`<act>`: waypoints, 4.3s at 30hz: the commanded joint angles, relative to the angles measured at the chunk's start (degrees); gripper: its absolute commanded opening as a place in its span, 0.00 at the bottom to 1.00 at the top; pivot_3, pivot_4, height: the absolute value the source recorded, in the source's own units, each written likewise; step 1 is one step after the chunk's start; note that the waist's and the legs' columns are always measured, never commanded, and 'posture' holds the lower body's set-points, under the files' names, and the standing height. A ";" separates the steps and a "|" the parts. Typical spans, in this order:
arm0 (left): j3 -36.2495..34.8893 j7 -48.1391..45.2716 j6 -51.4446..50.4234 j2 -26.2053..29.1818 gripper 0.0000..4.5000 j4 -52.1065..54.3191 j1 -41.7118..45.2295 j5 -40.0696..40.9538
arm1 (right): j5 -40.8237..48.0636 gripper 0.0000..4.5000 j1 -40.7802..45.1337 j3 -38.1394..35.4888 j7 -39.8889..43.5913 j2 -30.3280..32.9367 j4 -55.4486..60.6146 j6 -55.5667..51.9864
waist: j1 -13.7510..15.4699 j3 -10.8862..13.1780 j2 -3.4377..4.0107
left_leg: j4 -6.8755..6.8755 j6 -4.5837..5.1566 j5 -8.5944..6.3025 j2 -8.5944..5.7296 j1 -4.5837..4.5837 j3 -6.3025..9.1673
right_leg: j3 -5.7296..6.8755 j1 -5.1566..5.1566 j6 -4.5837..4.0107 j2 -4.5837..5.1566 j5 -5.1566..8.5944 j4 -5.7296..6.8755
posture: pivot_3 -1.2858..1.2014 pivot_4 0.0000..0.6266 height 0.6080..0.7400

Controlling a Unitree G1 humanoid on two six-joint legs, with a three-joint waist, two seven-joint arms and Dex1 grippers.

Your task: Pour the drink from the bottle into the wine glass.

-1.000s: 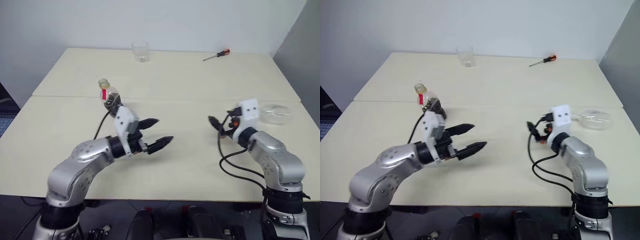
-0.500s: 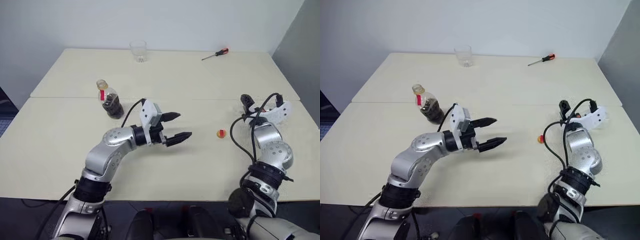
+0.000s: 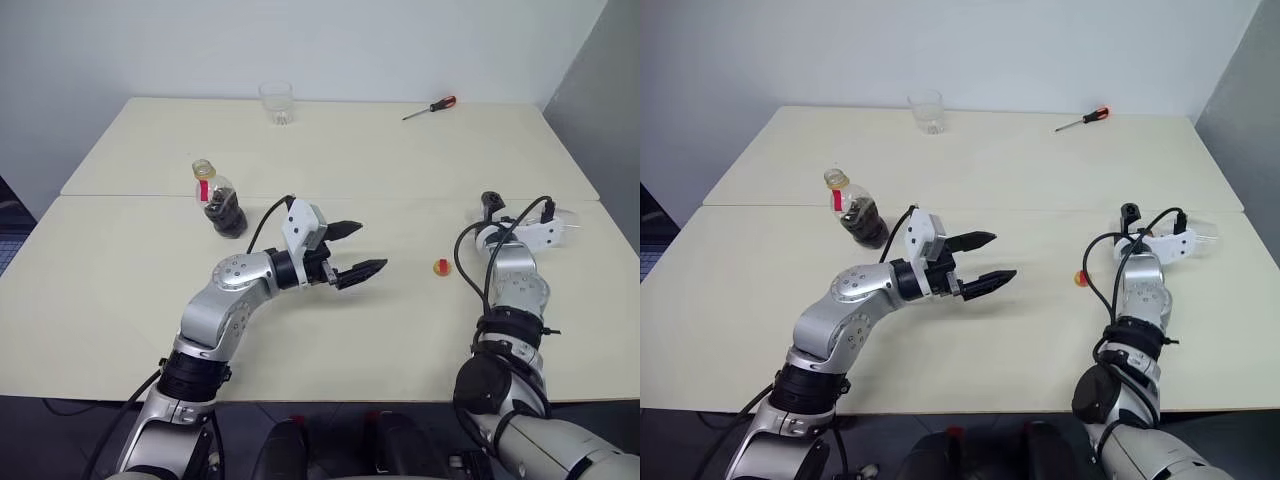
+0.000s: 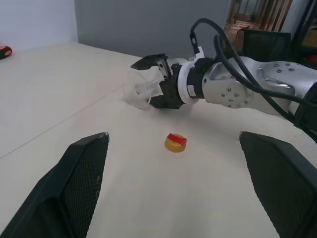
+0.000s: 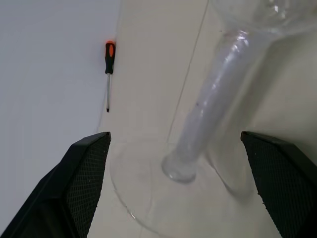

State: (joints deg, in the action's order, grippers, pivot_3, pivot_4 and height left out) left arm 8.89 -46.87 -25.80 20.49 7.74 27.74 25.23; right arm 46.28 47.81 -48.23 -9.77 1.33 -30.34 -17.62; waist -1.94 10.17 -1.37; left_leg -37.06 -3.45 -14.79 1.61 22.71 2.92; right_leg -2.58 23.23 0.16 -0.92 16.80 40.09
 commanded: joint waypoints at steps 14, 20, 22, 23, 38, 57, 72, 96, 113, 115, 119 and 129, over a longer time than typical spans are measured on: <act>-0.81 0.37 0.30 -0.39 1.00 1.19 1.29 -0.41 | -1.03 0.92 7.27 0.53 1.46 7.27 -21.38 19.28 | 0.16 -0.01 0.00 | -0.01 0.00 0.01 0.04 0.01 -0.01 | -0.02 -0.02 0.00 0.02 0.00 -0.01 | 0.52 0.24 1.00; -0.84 0.64 -0.18 -0.42 1.00 1.80 1.19 -0.30 | -1.00 0.72 5.54 0.87 0.18 8.56 -21.68 19.88 | 0.32 -0.01 0.00 | -0.02 0.03 0.02 0.04 0.06 0.02 | 0.00 -0.03 0.01 0.13 0.00 -0.03 | 0.52 0.24 1.00; -0.82 0.69 -0.32 -0.45 1.00 1.91 1.20 -0.26 | -0.91 0.72 4.72 1.21 0.10 9.05 -21.27 19.20 | 0.38 -0.01 0.01 | -0.02 0.03 0.03 0.05 0.06 0.03 | 0.02 -0.04 0.01 0.14 0.00 -0.04 | 0.52 0.24 1.00; -0.83 0.70 -0.38 -0.45 1.00 1.96 1.20 -0.23 | -0.87 0.72 4.36 1.40 -0.01 9.20 -21.02 18.96 | 0.38 -0.01 0.00 | -0.03 0.04 0.03 0.05 0.06 0.04 | 0.03 -0.04 0.01 0.14 0.00 -0.04 | 0.52 0.24 1.00; -0.41 0.71 -0.13 -0.79 1.00 0.61 2.65 -0.39 | 0.14 0.60 3.27 3.39 0.63 9.46 -20.64 15.55 | 0.38 -0.03 0.02 | -0.03 0.06 0.05 0.03 0.04 0.08 | 0.06 -0.08 0.01 0.13 0.00 -0.04 | 0.52 0.24 1.00; -5.07 1.32 -8.71 4.73 1.00 10.64 -4.34 5.77 | -14.52 0.06 9.55 27.06 9.57 -0.37 -8.80 12.08 | -2.77 0.10 0.37 | 0.19 0.04 0.05 0.20 0.01 -0.02 | -0.07 0.19 -0.15 0.00 0.03 0.08 | 0.52 0.24 1.00; -21.78 18.11 -12.22 7.91 1.00 25.31 -18.37 8.19 | -37.45 0.06 4.91 51.43 26.33 -12.28 -17.72 38.18 | -0.46 0.14 0.31 | -0.02 0.04 0.05 0.14 0.08 0.14 | 0.09 0.21 -0.18 0.26 0.18 0.33 | 0.52 0.24 1.00; -21.23 23.06 -9.18 7.08 1.00 25.00 -18.31 6.75 | -43.31 0.22 1.23 50.77 25.50 -10.89 -35.33 43.56 | -0.27 0.07 0.23 | 0.02 0.03 0.05 0.10 -0.34 0.14 | 0.10 -0.14 -0.20 0.23 0.18 0.37 | 0.52 0.24 1.00; -19.66 21.75 -8.16 7.15 1.00 22.60 -16.65 6.38 | -42.52 0.58 -6.72 51.46 31.20 -6.67 -17.39 38.09 | -0.09 0.08 0.22 | 0.03 0.02 0.05 0.14 -0.22 0.16 | 0.10 -0.04 -0.20 0.21 0.19 0.35 | 0.52 0.24 1.00; -19.77 21.69 -8.11 7.24 1.00 22.49 -16.81 6.27 | -41.94 0.58 -9.57 52.00 32.86 -5.47 -10.69 34.96 | 0.01 0.08 0.22 | 0.03 0.02 0.05 0.14 -0.22 0.15 | 0.09 -0.04 -0.20 0.21 0.19 0.35 | 0.52 0.24 1.00; -20.49 21.67 -7.85 7.65 1.00 21.93 -17.39 5.72 | -40.76 0.58 -15.91 52.72 35.73 -1.59 4.47 26.41 | 0.08 0.08 0.22 | 0.04 0.02 0.05 0.16 -0.20 0.18 | 0.10 -0.04 -0.19 0.22 0.19 0.32 | 0.52 0.24 1.00; -22.09 25.89 -6.93 6.18 1.00 19.22 -17.16 3.44 | -36.20 0.58 -33.41 54.24 43.90 13.21 39.46 5.80 | 0.11 0.09 0.21 | 0.05 0.03 0.04 0.07 -0.19 0.19 | 0.11 -0.05 -0.17 0.19 0.20 0.27 | 0.52 0.24 1.00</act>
State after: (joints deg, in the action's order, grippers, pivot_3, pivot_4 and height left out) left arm -11.72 -22.01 -34.39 27.01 26.37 10.06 29.36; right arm 8.26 14.79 5.93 32.80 13.56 3.29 -9.75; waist -1.83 10.26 -1.16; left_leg -37.01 -3.43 -14.74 1.68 22.51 3.10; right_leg -2.47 23.18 0.00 -0.75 17.00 40.35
